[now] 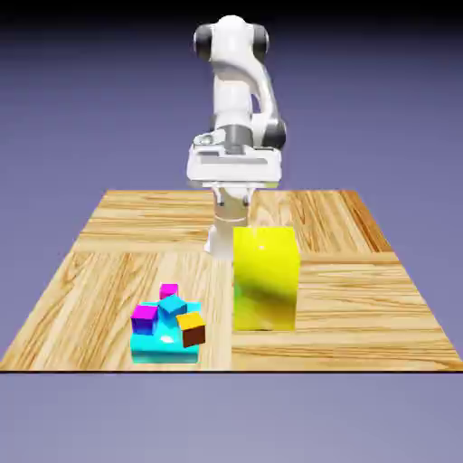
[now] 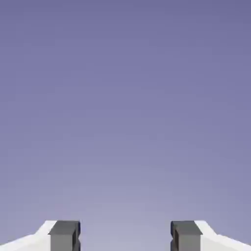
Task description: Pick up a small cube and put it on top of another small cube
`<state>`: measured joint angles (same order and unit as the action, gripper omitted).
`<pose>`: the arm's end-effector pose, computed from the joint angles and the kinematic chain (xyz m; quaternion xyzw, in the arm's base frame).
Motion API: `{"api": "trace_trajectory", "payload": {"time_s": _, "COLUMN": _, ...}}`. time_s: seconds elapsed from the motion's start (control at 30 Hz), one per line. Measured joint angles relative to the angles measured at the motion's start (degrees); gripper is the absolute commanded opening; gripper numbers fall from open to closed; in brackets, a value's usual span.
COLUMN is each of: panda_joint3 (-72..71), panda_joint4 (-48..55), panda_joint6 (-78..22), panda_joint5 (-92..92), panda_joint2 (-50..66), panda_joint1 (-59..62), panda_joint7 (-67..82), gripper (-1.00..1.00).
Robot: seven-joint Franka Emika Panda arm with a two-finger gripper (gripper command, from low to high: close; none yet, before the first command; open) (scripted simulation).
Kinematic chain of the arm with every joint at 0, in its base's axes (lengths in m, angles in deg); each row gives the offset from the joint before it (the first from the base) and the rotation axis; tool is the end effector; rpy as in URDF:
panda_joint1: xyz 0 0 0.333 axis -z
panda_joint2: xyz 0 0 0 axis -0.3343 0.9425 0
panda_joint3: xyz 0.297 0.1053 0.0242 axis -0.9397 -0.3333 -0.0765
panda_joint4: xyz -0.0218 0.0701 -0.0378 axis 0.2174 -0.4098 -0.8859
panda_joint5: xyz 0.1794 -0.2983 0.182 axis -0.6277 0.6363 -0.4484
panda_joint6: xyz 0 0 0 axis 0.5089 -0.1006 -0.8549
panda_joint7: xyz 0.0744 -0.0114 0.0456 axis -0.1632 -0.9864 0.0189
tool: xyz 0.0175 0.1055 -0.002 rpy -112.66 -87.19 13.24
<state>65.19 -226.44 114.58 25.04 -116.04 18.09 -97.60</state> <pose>0.3942 -0.0069 0.4407 -0.8710 0.3362 -0.3326 0.1326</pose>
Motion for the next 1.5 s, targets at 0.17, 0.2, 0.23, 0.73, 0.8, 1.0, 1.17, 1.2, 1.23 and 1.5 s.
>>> {"api": "trace_trajectory", "payload": {"time_s": 0.17, "panda_joint3": 10.38, "panda_joint4": 0.97, "panda_joint6": -7.0, "panda_joint5": 1.83, "panda_joint2": 9.24, "panda_joint1": -3.13, "panda_joint7": 4.31, "gripper": 0.0}}
{"api": "trace_trajectory", "payload": {"time_s": 0.2, "panda_joint3": 12.46, "panda_joint4": 1.16, "panda_joint6": -8.4, "panda_joint5": 2.19, "panda_joint2": 11.09, "panda_joint1": -3.76, "panda_joint7": 5.17, "gripper": 0.0}}
{"api": "trace_trajectory", "payload": {"time_s": 0.23, "panda_joint3": 14.54, "panda_joint4": 1.36, "panda_joint6": -9.79, "panda_joint5": 2.56, "panda_joint2": 12.93, "panda_joint1": -4.39, "panda_joint7": 6.04, "gripper": 0.0}}
{"api": "trace_trajectory", "payload": {"time_s": 0.73, "panda_joint3": 34.71, "panda_joint4": 3.66, "panda_joint6": -22.38, "panda_joint5": 2.7, "panda_joint2": 38.6, "panda_joint1": -8.56, "panda_joint7": 18.93, "gripper": 0.0}}
{"api": "trace_trajectory", "payload": {"time_s": 0.8, "panda_joint3": 30.68, "panda_joint4": 3.71, "panda_joint6": -18.65, "panda_joint5": -1.42, "panda_joint2": 42.75, "panda_joint1": -5.43, "panda_joint7": 21.78, "gripper": 0.0}}
{"api": "trace_trajectory", "payload": {"time_s": 1.0, "panda_joint3": 26.69, "panda_joint4": 3.76, "panda_joint6": -14.99, "panda_joint5": -5.49, "panda_joint2": 46.86, "panda_joint1": -2.32, "panda_joint7": 24.6, "gripper": -1.0}}
{"api": "trace_trajectory", "payload": {"time_s": 1.17, "panda_joint3": 36.74, "panda_joint4": 3.64, "panda_joint6": -24.3, "panda_joint5": 4.74, "panda_joint2": 36.49, "panda_joint1": -10.15, "panda_joint7": 17.52, "gripper": -1.0}}
{"api": "trace_trajectory", "payload": {"time_s": 1.2, "panda_joint3": 38.7, "panda_joint4": 3.61, "panda_joint6": -26.11, "panda_joint5": 6.73, "panda_joint2": 34.46, "panda_joint1": -11.62, "panda_joint7": 16.14, "gripper": -1.0}}
{"api": "trace_trajectory", "payload": {"time_s": 1.23, "panda_joint3": 38.7, "panda_joint4": 3.61, "panda_joint6": -26.12, "panda_joint5": 6.73, "panda_joint2": 34.46, "panda_joint1": -11.66, "panda_joint7": 16.14, "gripper": -1.0}}
{"api": "trace_trajectory", "payload": {"time_s": 1.5, "panda_joint3": 35.38, "panda_joint4": 19.44, "panda_joint6": -38.85, "panda_joint5": 11.14, "panda_joint2": 33.9, "panda_joint1": -19.24, "panda_joint7": 36.1, "gripper": -1.0}}
